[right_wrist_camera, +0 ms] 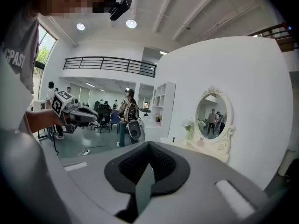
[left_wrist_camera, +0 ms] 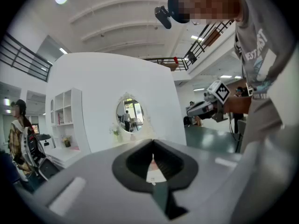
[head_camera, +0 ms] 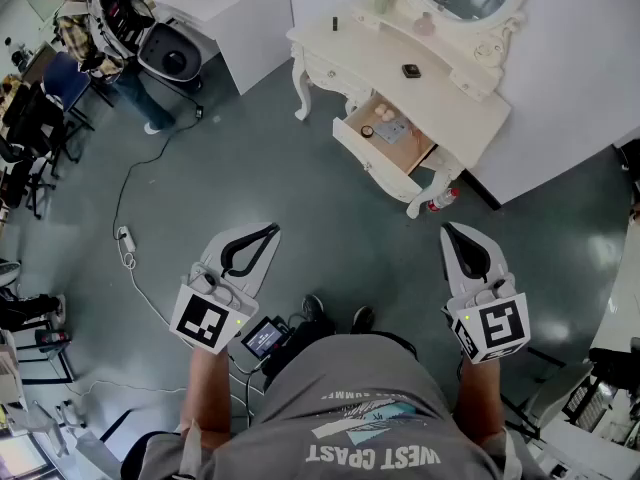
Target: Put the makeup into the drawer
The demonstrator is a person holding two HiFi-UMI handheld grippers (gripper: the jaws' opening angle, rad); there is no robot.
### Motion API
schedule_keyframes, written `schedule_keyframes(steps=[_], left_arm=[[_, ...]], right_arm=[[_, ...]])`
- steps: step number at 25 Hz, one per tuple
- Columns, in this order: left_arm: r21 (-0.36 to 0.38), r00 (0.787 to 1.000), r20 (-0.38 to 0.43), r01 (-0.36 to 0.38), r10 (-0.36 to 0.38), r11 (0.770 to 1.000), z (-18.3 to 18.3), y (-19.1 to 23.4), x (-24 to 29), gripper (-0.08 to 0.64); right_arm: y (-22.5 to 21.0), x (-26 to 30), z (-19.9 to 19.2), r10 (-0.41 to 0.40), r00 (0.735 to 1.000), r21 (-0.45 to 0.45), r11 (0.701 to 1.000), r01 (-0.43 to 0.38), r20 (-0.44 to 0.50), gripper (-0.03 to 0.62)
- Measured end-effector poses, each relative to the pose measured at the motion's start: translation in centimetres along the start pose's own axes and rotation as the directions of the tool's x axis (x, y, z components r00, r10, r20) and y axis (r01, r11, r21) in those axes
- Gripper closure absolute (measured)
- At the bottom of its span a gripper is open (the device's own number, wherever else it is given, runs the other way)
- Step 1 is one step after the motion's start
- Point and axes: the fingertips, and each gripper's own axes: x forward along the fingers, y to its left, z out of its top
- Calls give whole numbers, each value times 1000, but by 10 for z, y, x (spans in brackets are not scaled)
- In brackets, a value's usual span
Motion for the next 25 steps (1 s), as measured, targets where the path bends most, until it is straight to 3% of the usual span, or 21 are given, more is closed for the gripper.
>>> schedule_keyframes(steps=[12, 25], left_arm=[[-18, 1000, -5, 8, -8, 1000, -5, 9, 5, 558], [-20, 999, 15, 31, -30, 999, -20, 55, -3, 558]], right_arm=[[2, 12, -2, -1, 1000, 11, 1000, 1, -15, 592], [23, 56, 18, 0, 1000, 70, 998, -2, 27, 591]])
